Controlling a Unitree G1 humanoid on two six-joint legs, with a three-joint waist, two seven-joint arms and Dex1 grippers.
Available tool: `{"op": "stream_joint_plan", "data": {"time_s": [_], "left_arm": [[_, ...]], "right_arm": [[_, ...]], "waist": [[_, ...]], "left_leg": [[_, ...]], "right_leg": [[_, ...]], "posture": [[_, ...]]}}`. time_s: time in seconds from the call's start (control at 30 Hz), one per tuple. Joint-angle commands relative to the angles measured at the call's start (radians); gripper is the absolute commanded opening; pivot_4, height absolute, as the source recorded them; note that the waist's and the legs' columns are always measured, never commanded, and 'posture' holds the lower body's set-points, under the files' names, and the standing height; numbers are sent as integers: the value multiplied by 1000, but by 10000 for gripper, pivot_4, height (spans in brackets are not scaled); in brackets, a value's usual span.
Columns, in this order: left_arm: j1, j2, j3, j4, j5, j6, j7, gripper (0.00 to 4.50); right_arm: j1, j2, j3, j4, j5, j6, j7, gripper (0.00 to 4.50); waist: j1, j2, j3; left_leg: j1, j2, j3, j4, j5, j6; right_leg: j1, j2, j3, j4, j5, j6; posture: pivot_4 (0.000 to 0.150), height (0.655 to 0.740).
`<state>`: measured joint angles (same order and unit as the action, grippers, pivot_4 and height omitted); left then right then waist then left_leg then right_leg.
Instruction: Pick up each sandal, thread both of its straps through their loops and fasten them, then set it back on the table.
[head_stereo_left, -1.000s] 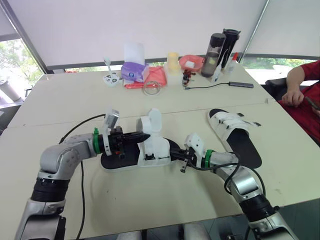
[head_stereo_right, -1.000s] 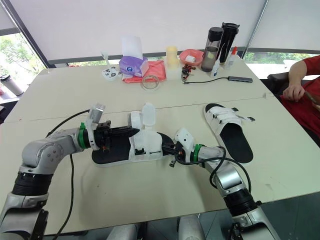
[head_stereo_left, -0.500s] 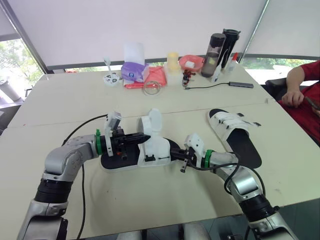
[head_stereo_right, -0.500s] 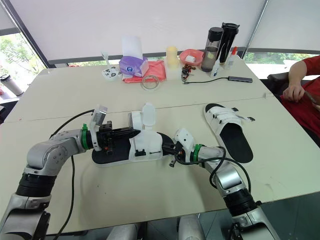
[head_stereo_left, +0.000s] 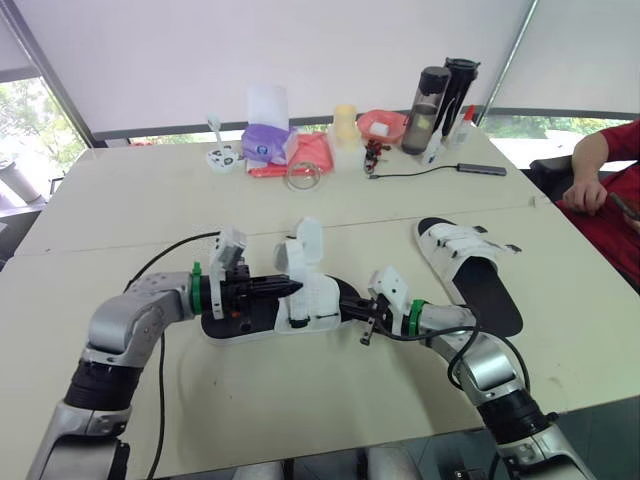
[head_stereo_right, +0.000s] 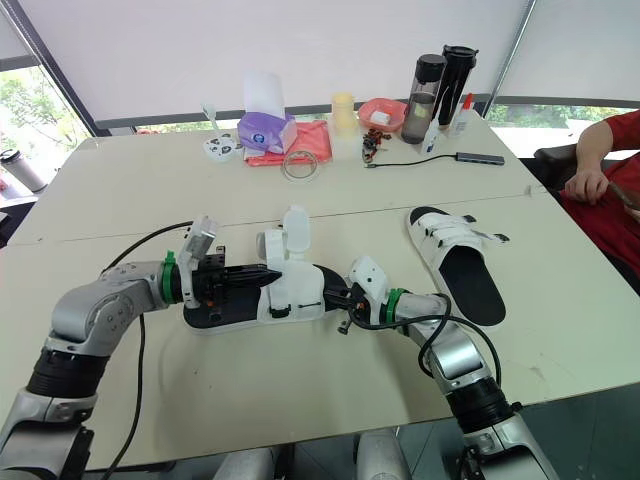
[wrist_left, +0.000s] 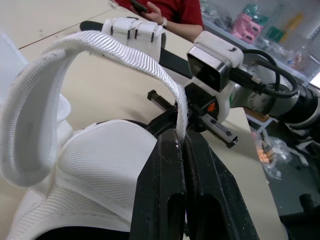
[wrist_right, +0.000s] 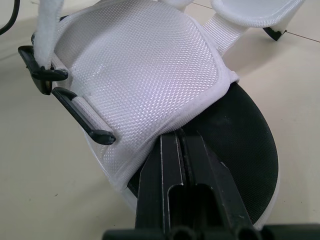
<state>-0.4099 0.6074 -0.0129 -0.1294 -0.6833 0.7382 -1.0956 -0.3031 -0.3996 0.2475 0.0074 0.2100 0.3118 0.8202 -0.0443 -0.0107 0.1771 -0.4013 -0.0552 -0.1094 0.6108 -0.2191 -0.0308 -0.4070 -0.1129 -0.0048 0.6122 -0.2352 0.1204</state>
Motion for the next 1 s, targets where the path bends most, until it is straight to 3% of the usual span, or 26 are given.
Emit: {"op": "stream_joint_plan", "data": {"time_s": [0.03, 0.33, 0.6, 0.7, 0.9, 0.93, 1.0], "left_arm": [[26, 21, 0, -30, 3, -10, -17, 440], [55, -6, -17, 6, 84, -87, 32, 440], [66, 2, -14, -27, 63, -67, 4, 440], [51, 9, 16, -21, 28, -32, 2, 12557], [69, 34, 62, -61, -25, 25, 19, 42062], [76, 40, 87, -73, -54, 54, 30, 44719], [87, 52, 132, -97, -105, 104, 50, 44719]], "right_arm": [[44, 5, 64, 92, -55, 52, -7, 0], [40, 7, 62, 96, -56, 53, -8, 0], [36, 7, 63, 102, -58, 51, -8, 0], [33, 8, 63, 106, -58, 49, -6, 0], [30, 10, 65, 114, -61, 46, -4, 0], [29, 10, 65, 115, -61, 45, -4, 0], [30, 11, 64, 116, -60, 45, -3, 0]], "waist": [[0, 0, 0], [1, 0, 0], [1, 0, 0], [0, 0, 0], [0, 0, 0], [0, 0, 0], [-1, 0, 0]], "left_leg": [[0, 0, 0, 0, 0, 0], [0, 1, 0, 0, -1, -2], [0, 1, 0, 0, -1, -2], [0, 1, 0, 0, -1, -2], [0, 1, 0, 0, -1, -2], [1, 1, 0, 0, -1, -2], [1, 1, 0, 0, -1, -2]], "right_leg": [[0, 0, 0, 0, 0, 0], [0, -1, 0, 0, 0, -1], [0, 0, 0, 0, 0, -1], [0, 0, 0, 0, 0, -1], [0, 0, 0, 0, 0, -1], [0, 0, 0, 0, 0, -1], [0, -1, 0, 0, 0, -1]], "posture": [[1500, 7400], [1500, 7400], [1500, 7400], [1500, 7400], [1500, 7400], [1500, 7400], [1500, 7400]]}}
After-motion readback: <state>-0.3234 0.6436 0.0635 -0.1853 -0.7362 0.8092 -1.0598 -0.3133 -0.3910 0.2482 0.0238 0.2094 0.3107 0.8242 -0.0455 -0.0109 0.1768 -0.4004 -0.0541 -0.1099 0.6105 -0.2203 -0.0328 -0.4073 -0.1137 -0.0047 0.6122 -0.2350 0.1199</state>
